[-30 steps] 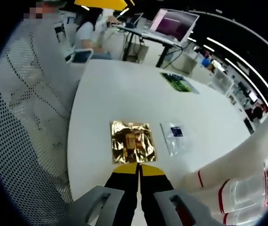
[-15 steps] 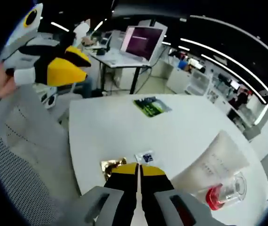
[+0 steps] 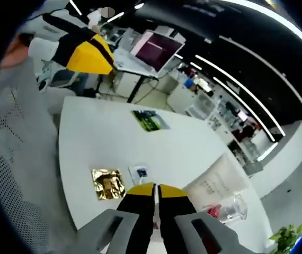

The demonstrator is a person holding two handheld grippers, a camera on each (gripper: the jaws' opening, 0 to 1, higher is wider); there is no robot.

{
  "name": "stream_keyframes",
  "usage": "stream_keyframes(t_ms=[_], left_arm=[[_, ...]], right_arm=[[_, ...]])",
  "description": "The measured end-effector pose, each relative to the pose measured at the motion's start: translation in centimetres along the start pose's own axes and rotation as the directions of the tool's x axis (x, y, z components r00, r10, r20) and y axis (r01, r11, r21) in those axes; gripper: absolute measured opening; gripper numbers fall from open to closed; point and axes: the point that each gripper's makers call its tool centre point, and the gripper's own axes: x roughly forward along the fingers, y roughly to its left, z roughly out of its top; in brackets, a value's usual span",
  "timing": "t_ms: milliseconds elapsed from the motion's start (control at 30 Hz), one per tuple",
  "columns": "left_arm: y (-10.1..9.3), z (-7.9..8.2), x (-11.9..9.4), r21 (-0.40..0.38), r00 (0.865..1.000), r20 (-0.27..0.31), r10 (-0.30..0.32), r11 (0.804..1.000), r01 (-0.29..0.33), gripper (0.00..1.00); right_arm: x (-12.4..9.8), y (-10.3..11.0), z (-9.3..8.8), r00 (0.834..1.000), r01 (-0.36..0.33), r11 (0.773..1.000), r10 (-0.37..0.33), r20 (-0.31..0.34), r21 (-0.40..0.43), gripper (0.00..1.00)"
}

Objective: Arrange the skincare products in the storage area until every visible bottle or jar stands upright without overlapping.

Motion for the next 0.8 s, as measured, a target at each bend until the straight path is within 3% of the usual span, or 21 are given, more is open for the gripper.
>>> stream_keyframes(t_ms=[67,300,600,800], left_arm=[[0.1,-0.1,-0.1,0.003,1.000,-0.003,0.008,1.000,-0.008,0.15],[-0.3,-0.2,0.2,0.036,1.000,-0.020,0.010,0.999,-0.009,0.14],[0.0,0.1,0.1,0.024,1.000,-0.006,0.022,0.999,-0.021,0.14],[0.7,0.0,-0.2,-0.007,0.999,-0.001,0.046,0.999,-0.046,0.13]], right_arm=[[0.2,0.1,-0.1,1.000,0.017,0.995,-0.018,-0.008,-0.098,0.00],[0.3,1.9,0.4,1.000,-0.009,0.970,0.013,0.014,-0.243,0.00],[0.3,0.8,-0.1,1.000,0.017,0.978,-0.017,-0.002,-0.207,0.00],[0.4,1.1,0.2,1.000,0.015,0.978,-0.015,0.002,-0.210,0.00]])
